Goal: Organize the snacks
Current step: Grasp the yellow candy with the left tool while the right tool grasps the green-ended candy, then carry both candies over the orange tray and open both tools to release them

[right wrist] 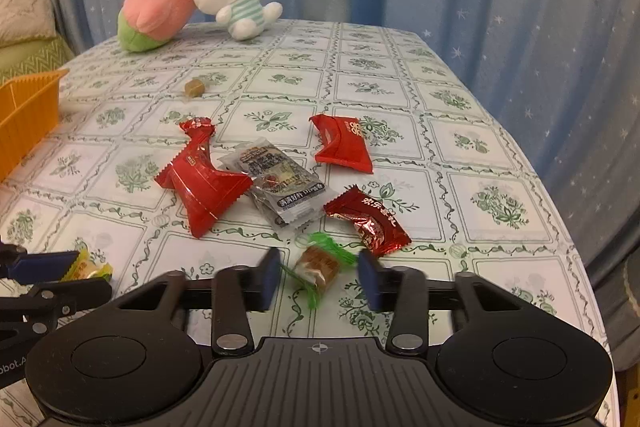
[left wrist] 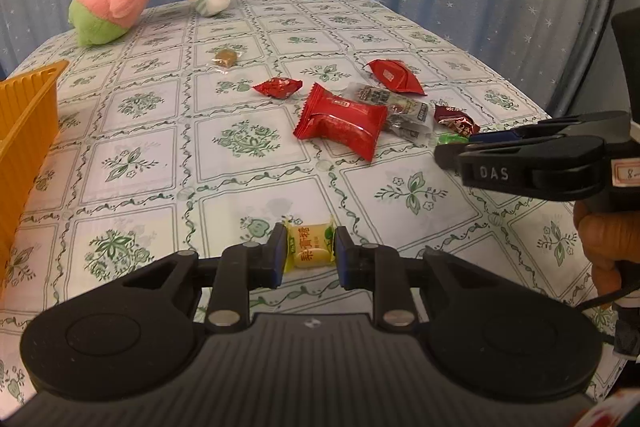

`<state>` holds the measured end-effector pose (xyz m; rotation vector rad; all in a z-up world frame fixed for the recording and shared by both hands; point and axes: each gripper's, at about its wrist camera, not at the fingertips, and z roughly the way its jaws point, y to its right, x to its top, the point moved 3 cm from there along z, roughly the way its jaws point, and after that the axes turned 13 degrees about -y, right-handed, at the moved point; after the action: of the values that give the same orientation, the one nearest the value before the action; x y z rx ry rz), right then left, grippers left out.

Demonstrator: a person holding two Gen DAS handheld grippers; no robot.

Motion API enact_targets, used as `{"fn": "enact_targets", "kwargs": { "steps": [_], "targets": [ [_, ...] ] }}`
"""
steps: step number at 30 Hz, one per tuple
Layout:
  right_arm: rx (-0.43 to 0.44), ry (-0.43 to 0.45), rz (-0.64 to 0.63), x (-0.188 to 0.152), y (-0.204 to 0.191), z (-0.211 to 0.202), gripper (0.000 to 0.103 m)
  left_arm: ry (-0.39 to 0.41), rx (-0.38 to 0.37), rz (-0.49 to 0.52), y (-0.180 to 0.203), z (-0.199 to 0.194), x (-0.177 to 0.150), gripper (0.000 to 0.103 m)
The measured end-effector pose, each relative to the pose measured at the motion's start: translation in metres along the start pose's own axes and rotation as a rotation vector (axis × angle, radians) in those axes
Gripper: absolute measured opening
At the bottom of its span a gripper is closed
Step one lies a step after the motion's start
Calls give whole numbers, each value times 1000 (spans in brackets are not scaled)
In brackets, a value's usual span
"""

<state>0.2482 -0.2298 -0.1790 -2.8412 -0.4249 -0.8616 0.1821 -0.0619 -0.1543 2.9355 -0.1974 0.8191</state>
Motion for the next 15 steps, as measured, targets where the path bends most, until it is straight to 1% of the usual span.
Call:
{"fn": "enact_targets", "kwargs": {
  "steps": [1, 7, 15],
  "targets": [
    [5, -2, 6, 0, 0, -1, 24, -1, 0, -2, 0, -1, 0, 22],
    [-7, 11, 26, -5, -2, -9, 23, -4, -2, -18, -3, -7, -2, 22],
    [4, 56, -6, -14, -22, -38, 23, 9, 5, -34, -7, -31, -4, 22]
  ]
}}
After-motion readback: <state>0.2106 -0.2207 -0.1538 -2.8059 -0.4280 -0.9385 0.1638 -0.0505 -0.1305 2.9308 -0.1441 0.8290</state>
